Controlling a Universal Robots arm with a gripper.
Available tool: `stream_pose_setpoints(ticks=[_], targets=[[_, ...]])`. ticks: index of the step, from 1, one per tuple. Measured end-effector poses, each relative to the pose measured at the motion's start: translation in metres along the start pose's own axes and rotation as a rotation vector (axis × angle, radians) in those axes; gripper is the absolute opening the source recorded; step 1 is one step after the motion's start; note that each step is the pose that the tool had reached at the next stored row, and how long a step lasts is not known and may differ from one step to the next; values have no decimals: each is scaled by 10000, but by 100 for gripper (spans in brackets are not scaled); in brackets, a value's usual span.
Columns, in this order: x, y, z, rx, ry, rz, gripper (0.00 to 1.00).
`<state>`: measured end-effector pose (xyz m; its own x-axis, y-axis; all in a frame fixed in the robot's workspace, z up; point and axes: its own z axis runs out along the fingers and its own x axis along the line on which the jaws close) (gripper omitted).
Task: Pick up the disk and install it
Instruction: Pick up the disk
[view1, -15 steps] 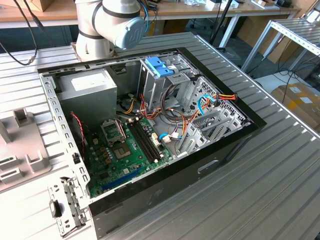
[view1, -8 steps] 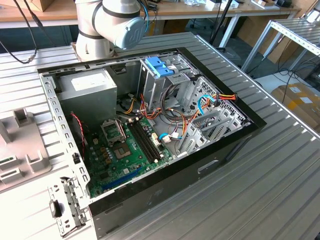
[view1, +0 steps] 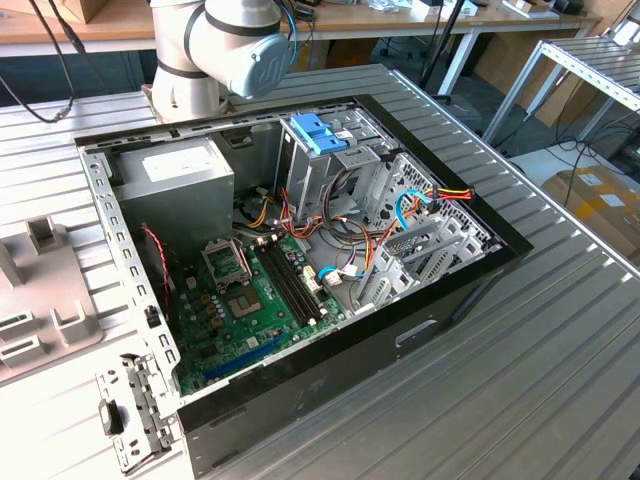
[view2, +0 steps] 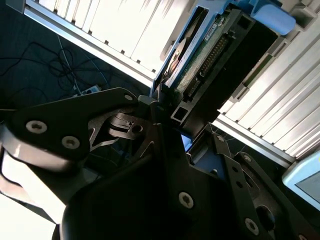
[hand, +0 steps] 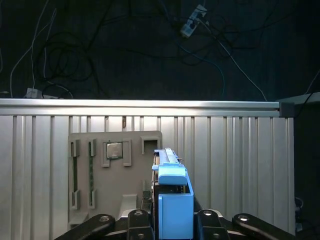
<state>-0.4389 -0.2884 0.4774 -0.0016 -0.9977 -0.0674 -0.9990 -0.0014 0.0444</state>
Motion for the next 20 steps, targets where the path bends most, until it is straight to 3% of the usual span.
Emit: stream_pose_setpoints(ticks=[15,16,18,19,20], targets=[[-9,6,-132,0,-105,-4,36],[-10,7,-155,1,-119,-5,36],[-23,16,-348,0,-257,-12,36],[-23,16,-360,1,-275,-12,36],[-7,3,-362,0,-118,-5,36]])
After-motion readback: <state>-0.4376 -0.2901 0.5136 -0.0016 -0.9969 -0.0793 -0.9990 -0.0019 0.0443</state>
